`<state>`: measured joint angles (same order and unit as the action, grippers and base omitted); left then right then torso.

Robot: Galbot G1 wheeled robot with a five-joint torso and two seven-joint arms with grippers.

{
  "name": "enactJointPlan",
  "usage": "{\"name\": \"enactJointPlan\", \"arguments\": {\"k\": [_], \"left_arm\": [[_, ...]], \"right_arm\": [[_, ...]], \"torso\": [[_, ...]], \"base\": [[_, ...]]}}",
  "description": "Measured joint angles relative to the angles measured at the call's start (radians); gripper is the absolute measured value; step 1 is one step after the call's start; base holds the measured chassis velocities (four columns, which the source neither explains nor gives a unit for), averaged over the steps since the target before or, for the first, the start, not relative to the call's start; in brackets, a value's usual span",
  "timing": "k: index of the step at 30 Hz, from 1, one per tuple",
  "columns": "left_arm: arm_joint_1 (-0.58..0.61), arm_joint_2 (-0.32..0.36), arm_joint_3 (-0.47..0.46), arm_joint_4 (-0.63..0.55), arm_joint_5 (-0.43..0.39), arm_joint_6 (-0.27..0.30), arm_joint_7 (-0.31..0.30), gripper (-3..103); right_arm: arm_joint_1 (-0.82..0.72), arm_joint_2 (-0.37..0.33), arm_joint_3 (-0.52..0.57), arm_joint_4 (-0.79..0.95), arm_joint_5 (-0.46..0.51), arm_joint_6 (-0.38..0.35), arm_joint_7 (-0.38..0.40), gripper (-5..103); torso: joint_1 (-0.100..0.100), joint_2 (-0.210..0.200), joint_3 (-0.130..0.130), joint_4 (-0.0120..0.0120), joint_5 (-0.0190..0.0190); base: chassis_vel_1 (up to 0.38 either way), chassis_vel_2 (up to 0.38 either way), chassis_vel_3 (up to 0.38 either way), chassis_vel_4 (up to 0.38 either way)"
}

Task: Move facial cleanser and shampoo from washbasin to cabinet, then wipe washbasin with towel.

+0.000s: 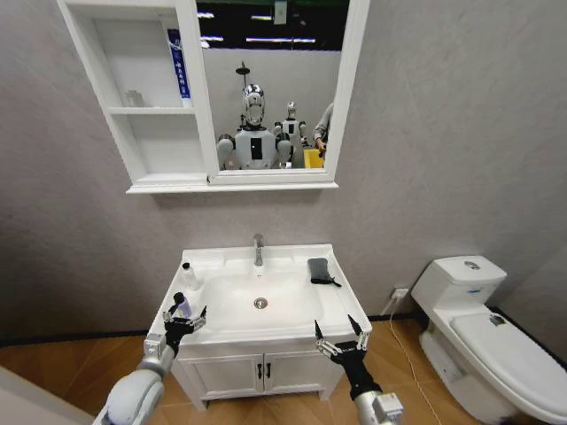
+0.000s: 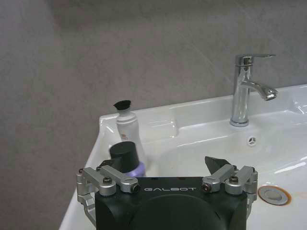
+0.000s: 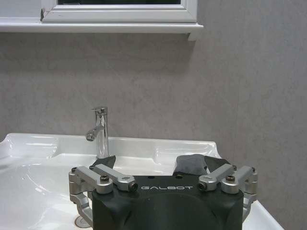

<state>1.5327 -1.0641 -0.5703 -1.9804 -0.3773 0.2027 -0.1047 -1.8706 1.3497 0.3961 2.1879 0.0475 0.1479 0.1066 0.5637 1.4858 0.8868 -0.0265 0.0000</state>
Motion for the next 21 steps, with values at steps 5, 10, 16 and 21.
{"name": "enactJointPlan", "arguments": {"k": [5, 10, 16, 21], "left_arm": [[0.027, -0.006, -0.030, -0.017, -0.005, 0.000, 0.000, 98], [0.003, -0.022, -0.001, 0.004, 0.004, 0.004, -0.011, 98], [-0.032, -0.027, 0.035, 0.062, 0.016, 0.005, -0.018, 98], [-0.051, -0.034, 0.036, 0.093, 0.009, 0.005, -0.031, 98]], "right_arm": [[0.015, -0.002, -0.008, -0.017, 0.010, -0.002, 0.009, 100], [0.017, -0.007, -0.007, -0.017, 0.018, -0.004, 0.012, 100], [0.013, -0.008, 0.008, -0.014, 0.024, -0.004, 0.015, 100], [0.013, -0.005, 0.020, -0.012, 0.033, -0.004, 0.016, 100]], "torso": [[0.000, 0.000, 0.000, 0.0003, 0.0001], [0.000, 0.000, 0.000, 0.0002, 0.0000], [0.000, 0.000, 0.000, 0.0002, 0.0000], [0.000, 0.000, 0.000, 0.0002, 0.0000]], "base": [[0.000, 0.000, 0.000, 0.000], [0.000, 0.000, 0.000, 0.000], [0.000, 0.000, 0.000, 0.000], [0.000, 0.000, 0.000, 0.000]]}}
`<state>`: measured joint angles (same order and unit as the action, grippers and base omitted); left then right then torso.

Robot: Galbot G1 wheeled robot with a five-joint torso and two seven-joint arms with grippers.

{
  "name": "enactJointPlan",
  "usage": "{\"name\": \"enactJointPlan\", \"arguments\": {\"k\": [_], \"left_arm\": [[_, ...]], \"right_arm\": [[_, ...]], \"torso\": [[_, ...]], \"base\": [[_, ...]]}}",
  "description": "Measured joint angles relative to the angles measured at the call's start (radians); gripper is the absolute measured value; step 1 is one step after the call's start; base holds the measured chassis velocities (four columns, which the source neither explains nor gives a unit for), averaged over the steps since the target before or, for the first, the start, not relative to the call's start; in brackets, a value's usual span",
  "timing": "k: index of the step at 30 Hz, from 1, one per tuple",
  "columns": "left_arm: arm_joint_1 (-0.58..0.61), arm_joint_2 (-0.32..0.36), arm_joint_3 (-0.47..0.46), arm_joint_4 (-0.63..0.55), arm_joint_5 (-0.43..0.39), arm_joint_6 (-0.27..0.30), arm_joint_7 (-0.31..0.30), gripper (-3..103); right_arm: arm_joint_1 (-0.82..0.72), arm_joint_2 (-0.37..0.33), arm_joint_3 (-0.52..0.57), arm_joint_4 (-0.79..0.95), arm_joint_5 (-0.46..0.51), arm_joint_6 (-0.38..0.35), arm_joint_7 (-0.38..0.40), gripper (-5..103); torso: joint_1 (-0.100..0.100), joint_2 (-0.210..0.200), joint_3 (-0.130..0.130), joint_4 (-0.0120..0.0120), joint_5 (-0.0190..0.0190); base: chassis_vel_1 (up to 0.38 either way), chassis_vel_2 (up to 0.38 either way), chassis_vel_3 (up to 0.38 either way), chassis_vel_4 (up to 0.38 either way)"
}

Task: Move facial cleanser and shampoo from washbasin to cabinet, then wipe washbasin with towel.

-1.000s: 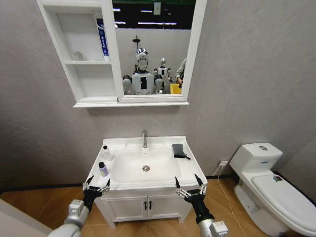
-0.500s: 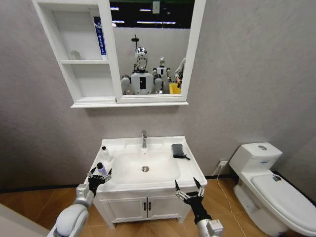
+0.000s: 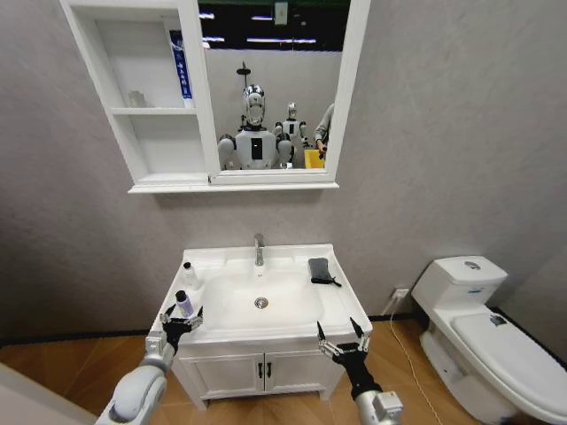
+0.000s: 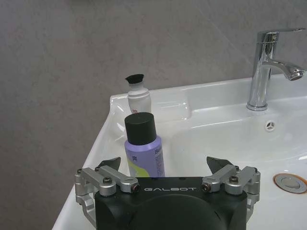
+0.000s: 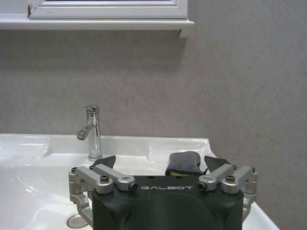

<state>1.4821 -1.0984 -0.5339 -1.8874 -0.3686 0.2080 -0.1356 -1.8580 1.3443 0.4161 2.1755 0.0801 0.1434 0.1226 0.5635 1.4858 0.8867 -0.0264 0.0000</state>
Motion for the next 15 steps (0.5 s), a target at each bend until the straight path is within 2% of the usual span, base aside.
{"name": "enactJointPlan", "arguments": {"k": [14, 15], "left_arm": [[-0.094, -0.010, 0.045, 0.094, -0.018, 0.010, -0.059, 98], [-0.100, -0.011, 0.046, 0.099, -0.022, 0.010, -0.065, 93]], "right_arm": [[-0.011, 0.006, 0.014, 0.008, 0.007, 0.000, 0.003, 100], [-0.013, 0.006, 0.015, 0.009, 0.007, 0.000, 0.004, 100]], "torso": [[0.000, 0.000, 0.000, -0.0001, -0.0001], [0.000, 0.000, 0.000, -0.0001, -0.0001]], "base": [[0.000, 0.000, 0.000, 0.000], [0.000, 0.000, 0.000, 0.000]]}}
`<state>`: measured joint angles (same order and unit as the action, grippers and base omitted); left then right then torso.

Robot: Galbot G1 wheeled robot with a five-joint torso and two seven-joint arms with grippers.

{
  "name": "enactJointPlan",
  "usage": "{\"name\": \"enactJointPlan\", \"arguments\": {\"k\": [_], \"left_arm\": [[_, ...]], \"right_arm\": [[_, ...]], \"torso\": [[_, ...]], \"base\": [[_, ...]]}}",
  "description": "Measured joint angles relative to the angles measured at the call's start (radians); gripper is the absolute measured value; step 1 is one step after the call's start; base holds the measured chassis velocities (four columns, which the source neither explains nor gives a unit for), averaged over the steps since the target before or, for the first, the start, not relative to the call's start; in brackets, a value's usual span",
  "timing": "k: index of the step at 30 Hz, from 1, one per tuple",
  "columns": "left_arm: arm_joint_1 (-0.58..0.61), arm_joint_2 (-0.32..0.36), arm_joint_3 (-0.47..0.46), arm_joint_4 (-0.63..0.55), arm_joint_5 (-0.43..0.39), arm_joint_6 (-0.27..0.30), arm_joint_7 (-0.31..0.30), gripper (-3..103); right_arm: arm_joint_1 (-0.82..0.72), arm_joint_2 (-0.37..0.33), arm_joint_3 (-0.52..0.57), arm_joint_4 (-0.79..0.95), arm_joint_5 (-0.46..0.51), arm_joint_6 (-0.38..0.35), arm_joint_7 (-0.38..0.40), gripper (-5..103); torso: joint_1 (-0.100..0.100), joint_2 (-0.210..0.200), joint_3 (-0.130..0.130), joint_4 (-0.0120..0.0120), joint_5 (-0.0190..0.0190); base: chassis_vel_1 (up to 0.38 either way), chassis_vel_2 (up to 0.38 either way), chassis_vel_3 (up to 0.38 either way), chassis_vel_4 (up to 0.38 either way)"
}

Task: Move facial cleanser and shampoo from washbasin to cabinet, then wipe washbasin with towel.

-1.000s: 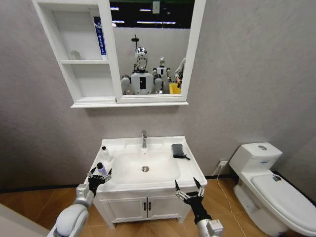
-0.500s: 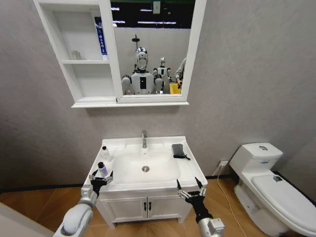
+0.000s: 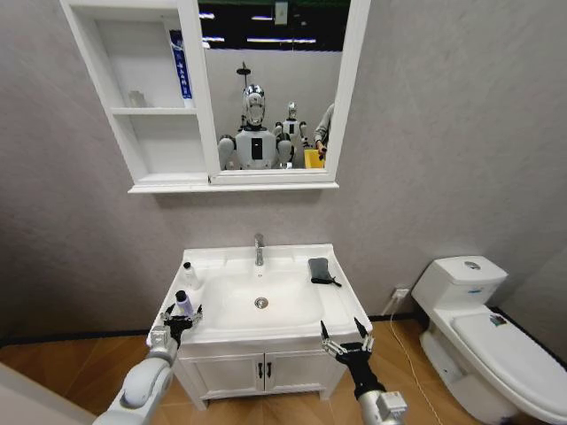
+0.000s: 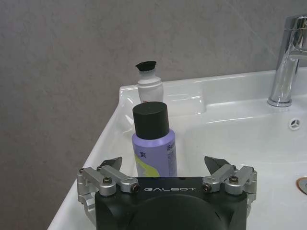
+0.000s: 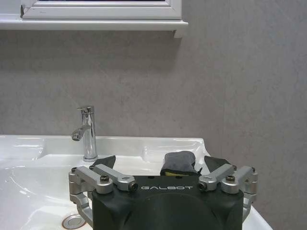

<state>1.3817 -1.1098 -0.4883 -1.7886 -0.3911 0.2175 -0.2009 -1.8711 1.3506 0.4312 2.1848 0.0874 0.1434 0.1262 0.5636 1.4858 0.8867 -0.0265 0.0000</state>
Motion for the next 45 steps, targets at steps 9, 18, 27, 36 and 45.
{"name": "enactJointPlan", "arguments": {"k": [9, 18, 27, 36, 45], "left_arm": [[-0.002, -0.006, -0.011, 0.012, -0.012, -0.010, -0.005, 50], [0.012, 0.062, -0.038, -0.082, -0.045, -0.025, 0.001, 43], [-0.010, 0.368, -0.144, -0.277, -0.292, 0.045, -0.049, 43], [-0.254, 0.736, -0.206, -0.323, -0.768, 0.235, -0.190, 43], [-0.420, 0.846, -0.158, -0.238, -0.931, 0.324, -0.196, 43]], "right_arm": [[-0.013, 0.011, 0.005, 0.011, 0.000, 0.001, 0.006, 100], [-0.018, 0.011, 0.027, 0.032, 0.016, -0.002, 0.017, 100], [-0.019, -0.015, 0.053, 0.061, 0.036, -0.018, 0.033, 100], [-0.019, -0.031, 0.061, 0.087, 0.049, -0.035, 0.044, 100], [-0.015, -0.028, 0.053, 0.093, 0.035, -0.035, 0.043, 100]], "torso": [[0.000, 0.000, 0.000, 0.0001, 0.0000], [0.000, 0.000, 0.000, 0.0001, 0.0000], [0.000, 0.000, 0.000, 0.0002, 0.0000], [0.000, 0.000, 0.000, -0.0001, 0.0001], [0.000, 0.000, 0.000, 0.0003, -0.0002]], "base": [[0.000, 0.000, 0.000, 0.000], [0.000, 0.000, 0.000, 0.000], [0.000, 0.000, 0.000, 0.000], [0.000, 0.000, 0.000, 0.000], [0.000, 0.000, 0.000, 0.000]]}}
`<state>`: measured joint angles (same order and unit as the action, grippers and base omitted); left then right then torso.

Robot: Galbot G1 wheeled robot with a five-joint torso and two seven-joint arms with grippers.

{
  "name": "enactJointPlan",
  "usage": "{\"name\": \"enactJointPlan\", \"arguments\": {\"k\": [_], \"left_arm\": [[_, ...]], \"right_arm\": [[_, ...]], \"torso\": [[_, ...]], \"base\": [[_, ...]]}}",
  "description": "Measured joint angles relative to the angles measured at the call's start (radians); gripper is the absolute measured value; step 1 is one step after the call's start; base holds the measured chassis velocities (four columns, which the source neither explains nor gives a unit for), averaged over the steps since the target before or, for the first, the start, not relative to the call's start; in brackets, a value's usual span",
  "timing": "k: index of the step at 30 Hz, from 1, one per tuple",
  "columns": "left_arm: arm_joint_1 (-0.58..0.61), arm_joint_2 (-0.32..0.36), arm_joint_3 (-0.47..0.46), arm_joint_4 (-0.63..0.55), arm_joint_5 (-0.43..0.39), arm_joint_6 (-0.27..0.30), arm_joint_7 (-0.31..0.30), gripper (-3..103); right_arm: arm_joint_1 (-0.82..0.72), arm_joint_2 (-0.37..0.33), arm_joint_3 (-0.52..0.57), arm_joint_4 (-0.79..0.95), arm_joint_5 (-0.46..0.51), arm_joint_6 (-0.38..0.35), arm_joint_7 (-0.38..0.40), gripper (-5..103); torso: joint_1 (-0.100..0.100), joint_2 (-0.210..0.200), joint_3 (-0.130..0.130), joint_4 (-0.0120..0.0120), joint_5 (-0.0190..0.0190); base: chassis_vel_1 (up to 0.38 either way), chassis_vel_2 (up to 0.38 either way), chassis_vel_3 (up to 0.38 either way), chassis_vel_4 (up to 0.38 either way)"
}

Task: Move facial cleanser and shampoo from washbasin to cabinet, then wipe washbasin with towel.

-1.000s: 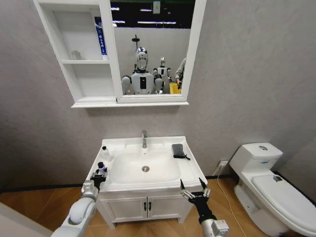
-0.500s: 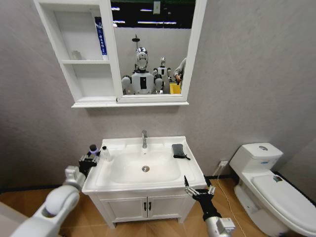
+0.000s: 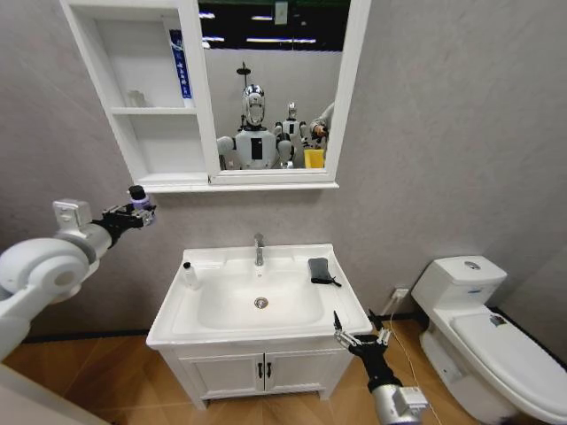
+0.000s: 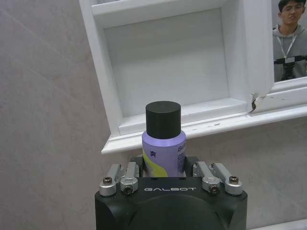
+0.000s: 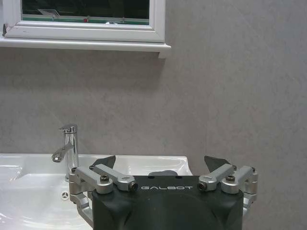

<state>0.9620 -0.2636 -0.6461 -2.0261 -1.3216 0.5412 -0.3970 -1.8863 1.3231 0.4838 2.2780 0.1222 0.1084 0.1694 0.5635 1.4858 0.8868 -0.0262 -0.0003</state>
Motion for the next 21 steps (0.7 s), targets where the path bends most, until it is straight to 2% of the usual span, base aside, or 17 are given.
{"name": "enactJointPlan", "arguments": {"k": [3, 4, 6, 7, 9, 11, 12, 13, 14, 16, 17, 19, 21], "left_arm": [[-0.050, 0.011, 0.034, 0.024, -0.016, 0.010, 0.008, 43], [-0.104, 0.017, 0.078, 0.045, -0.027, 0.015, 0.014, 43], [-0.274, 0.007, 0.223, 0.087, -0.045, 0.037, 0.020, 43], [-0.274, 0.007, 0.223, 0.087, -0.045, 0.037, 0.020, 43], [-0.428, -0.022, 0.351, 0.111, -0.060, 0.058, 0.014, 43], [-0.592, -0.062, 0.483, 0.139, -0.067, 0.080, 0.001, 43], [-0.592, -0.062, 0.483, 0.139, -0.067, 0.080, 0.001, 43], [-0.695, -0.090, 0.572, 0.164, -0.067, 0.093, -0.009, 43], [-0.695, -0.090, 0.572, 0.164, -0.067, 0.093, -0.009, 43], [-0.819, -0.128, 0.677, 0.217, -0.067, 0.104, -0.014, 43], [-0.819, -0.128, 0.677, 0.217, -0.067, 0.104, -0.014, 43], [-0.933, -0.172, 0.768, 0.287, -0.066, 0.111, -0.015, 43], [-0.978, -0.190, 0.799, 0.318, -0.064, 0.112, -0.016, 43]], "right_arm": [[0.000, 0.000, 0.000, 0.001, -0.002, 0.000, -0.001, 100], [0.000, 0.000, 0.000, 0.003, -0.004, 0.000, -0.001, 100], [-0.003, 0.000, -0.001, 0.007, -0.007, 0.000, -0.002, 100], [-0.003, 0.000, -0.001, 0.007, -0.007, 0.000, -0.002, 100], [-0.006, 0.000, 0.000, 0.010, -0.010, 0.000, -0.002, 100], [-0.009, 0.000, 0.003, 0.013, -0.012, 0.001, -0.003, 100], [-0.009, 0.000, 0.003, 0.013, -0.012, 0.001, -0.003, 100], [-0.012, 0.000, 0.006, 0.016, -0.012, 0.003, -0.003, 100], [-0.012, 0.000, 0.006, 0.016, -0.012, 0.003, -0.003, 100], [-0.017, 0.000, 0.010, 0.019, -0.012, 0.008, -0.003, 100], [-0.017, 0.000, 0.010, 0.019, -0.012, 0.008, -0.003, 100], [-0.017, -0.001, 0.012, 0.019, -0.012, 0.013, -0.003, 100], [-0.017, 0.000, 0.012, 0.019, -0.012, 0.014, -0.003, 100]], "torso": [[0.000, 0.000, 0.000, 0.0000, 0.0000], [0.000, 0.000, 0.000, -0.0001, 0.0003], [0.000, 0.000, 0.000, 0.0001, -0.0007], [0.000, 0.000, 0.000, 0.0001, -0.0007], [0.000, 0.000, 0.000, 0.0000, 0.0007], [0.000, 0.000, 0.000, -0.0005, -0.0003], [0.000, 0.000, 0.000, -0.0005, -0.0003], [0.000, 0.000, 0.000, -0.0007, 0.0008], [0.000, 0.000, 0.000, -0.0007, 0.0008], [0.000, 0.000, 0.000, -0.0005, -0.0002], [0.000, 0.000, 0.000, -0.0005, -0.0002], [0.000, 0.000, 0.000, -0.0001, 0.0005], [0.000, 0.000, 0.000, -0.0001, 0.0001]], "base": [[0.000, 0.000, 0.000, 0.000], [0.000, 0.000, 0.000, 0.000], [0.000, 0.000, 0.000, 0.000], [0.000, 0.000, 0.000, 0.000], [0.000, 0.000, 0.000, 0.000], [0.000, 0.000, 0.000, 0.000], [0.000, 0.000, 0.000, 0.000], [0.000, 0.000, 0.000, 0.000], [0.000, 0.000, 0.000, 0.000], [0.000, 0.000, 0.000, 0.000], [0.000, 0.000, 0.000, 0.000], [0.000, 0.000, 0.000, 0.000], [0.000, 0.000, 0.000, 0.000]]}}
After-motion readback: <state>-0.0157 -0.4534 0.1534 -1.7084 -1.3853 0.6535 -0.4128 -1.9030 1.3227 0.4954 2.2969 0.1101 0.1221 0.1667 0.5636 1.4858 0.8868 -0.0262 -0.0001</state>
